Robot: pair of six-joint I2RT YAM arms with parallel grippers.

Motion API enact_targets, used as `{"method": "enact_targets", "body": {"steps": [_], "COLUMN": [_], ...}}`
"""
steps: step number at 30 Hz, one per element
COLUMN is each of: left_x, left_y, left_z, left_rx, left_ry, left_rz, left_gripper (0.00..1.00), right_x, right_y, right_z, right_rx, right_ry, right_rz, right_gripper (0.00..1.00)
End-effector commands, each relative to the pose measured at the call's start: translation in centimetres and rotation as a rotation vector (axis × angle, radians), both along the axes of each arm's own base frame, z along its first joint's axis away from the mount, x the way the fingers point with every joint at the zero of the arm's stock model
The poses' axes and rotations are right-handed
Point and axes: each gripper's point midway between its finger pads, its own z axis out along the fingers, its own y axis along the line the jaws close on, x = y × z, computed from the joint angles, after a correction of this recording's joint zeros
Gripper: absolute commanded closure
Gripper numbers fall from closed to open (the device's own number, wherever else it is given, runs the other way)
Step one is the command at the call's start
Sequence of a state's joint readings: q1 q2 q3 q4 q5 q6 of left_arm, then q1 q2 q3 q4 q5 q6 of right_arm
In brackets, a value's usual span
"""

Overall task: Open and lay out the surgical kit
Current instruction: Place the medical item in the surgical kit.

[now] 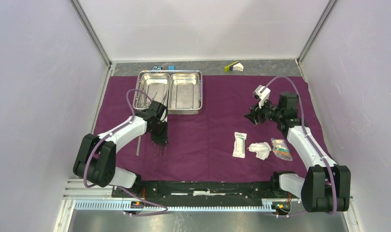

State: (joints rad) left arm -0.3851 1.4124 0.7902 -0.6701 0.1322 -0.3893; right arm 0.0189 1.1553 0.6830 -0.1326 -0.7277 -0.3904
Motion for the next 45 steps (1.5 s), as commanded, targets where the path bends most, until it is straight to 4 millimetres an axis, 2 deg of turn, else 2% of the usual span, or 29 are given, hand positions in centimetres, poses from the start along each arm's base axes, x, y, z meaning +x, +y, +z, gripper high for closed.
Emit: {"method": "enact_targets", "body": {"steps": [1, 7, 9, 12, 45], "left_x": [1.2, 1.2, 1.2, 1.1, 0.8], "left_y": [0.0, 0.4, 0.5, 0.7, 0.5], "left_z": [0.1, -0.3, -0.4, -0.7, -1.8], "left_rx": [0.0, 0.007, 0.012, 0.016, 0.014], "left_ry": [-0.033, -0.024, -0.021, -0.017, 0.02], "left_rz": [0.033, 0.046, 0.047, 0.051, 0.054], "left_gripper": [0.95, 0.94, 0.93, 0.93, 0.86], "right_x": [0.0, -0.4, -0.2, -0.2, -0.3], "right_y": [0.2, 0.5, -0.3, -0.4, -0.7], "right_z": [1.2, 1.1, 1.2, 1.3, 1.1], "right_rx": [0.027, 0.046, 0.051, 0.059, 0.088], "right_ry": [-0.051, -0.043, -0.046, -0.047, -0.028], "right_rz": [0.019, 0.035, 0.01, 0.007, 0.003], "right_gripper": [0.47, 0.47, 0.47, 0.47, 0.47]}}
